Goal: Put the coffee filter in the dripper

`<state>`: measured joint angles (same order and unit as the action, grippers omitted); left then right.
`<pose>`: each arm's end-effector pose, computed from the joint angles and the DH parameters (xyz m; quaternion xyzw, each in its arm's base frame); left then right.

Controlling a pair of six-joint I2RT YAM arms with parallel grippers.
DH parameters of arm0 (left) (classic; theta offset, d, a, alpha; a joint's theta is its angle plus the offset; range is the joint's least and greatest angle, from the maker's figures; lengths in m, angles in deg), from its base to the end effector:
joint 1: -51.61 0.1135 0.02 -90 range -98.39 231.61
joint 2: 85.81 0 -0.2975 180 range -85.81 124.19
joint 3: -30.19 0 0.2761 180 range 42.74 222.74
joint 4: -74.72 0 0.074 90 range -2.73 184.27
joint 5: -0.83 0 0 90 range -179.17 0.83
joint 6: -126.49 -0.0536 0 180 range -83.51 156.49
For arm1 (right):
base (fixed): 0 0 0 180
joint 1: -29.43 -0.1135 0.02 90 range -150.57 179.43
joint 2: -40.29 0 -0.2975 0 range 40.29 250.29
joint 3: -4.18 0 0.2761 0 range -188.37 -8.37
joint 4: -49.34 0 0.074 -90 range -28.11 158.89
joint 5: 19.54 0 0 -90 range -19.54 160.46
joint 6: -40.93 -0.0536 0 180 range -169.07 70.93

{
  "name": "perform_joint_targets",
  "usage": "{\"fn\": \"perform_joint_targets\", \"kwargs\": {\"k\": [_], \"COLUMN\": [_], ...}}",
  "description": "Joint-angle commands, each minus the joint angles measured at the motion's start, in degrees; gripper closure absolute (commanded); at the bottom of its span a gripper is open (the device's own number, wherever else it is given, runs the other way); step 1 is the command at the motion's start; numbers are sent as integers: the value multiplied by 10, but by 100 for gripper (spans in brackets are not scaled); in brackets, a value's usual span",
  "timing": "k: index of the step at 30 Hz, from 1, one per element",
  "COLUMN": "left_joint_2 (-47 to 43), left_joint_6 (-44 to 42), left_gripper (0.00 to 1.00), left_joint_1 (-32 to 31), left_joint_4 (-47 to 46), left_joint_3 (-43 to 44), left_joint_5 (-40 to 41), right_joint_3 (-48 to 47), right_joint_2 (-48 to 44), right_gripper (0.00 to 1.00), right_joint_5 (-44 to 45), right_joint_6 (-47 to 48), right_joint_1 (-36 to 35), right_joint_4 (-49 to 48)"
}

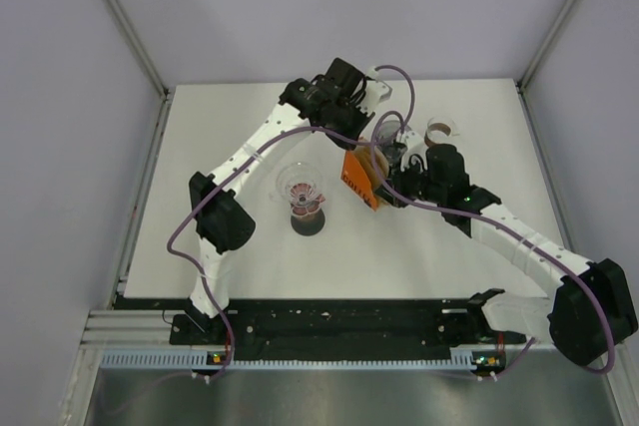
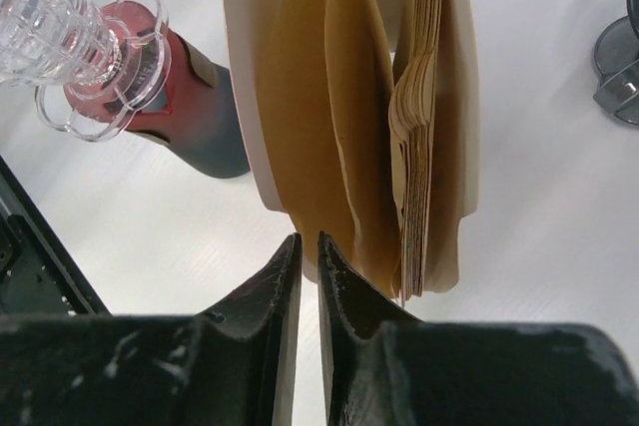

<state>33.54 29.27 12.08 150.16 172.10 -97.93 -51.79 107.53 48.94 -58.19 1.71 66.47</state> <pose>0.3785 -0.3229 0.3775 0.3973 0.8580 -0.1578 0.2847 0.2428 0.1498 0.2750 -0.2307 0.8173 0.3111 0.4266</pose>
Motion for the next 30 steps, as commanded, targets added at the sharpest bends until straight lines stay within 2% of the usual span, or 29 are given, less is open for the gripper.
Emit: {"fn": "perform_joint_targets", "kwargs": {"k": [1,5,11,14,18,24,30], "left_joint_2": [-44,-46,-49,-53,-56,-57,-59], "left_joint_6": [4,7,7,8,8,9,8], "left_gripper": [100,100,100,100,100,100,100], "left_joint_1": [-4,-4,-4,-5,-5,-6,-7], "left_joint_4": [-28,-31,-34,-37,-37,-37,-37], "left_joint_3": [-3,-7,-12,-17,-17,-23,-24], "left_joint_5": [-11,-12,-11,-13,-19,-22,-24], "right_joint_3": [-19,-25,-19,-18,-18,-18,-18], "right_joint_2": [1,6,-15,-4,2,7,3], "right_gripper": [88,86,75,73,80,87,89], "right_joint_5": [5,-15,-39,-69,-28,-13,14], "right_joint_6": [10,4,31,31,20,15,9], "right_joint_1": [0,0,0,0,0,0,0], "right_joint_4": [3,-4,13,4,-12,-23,-24]}}
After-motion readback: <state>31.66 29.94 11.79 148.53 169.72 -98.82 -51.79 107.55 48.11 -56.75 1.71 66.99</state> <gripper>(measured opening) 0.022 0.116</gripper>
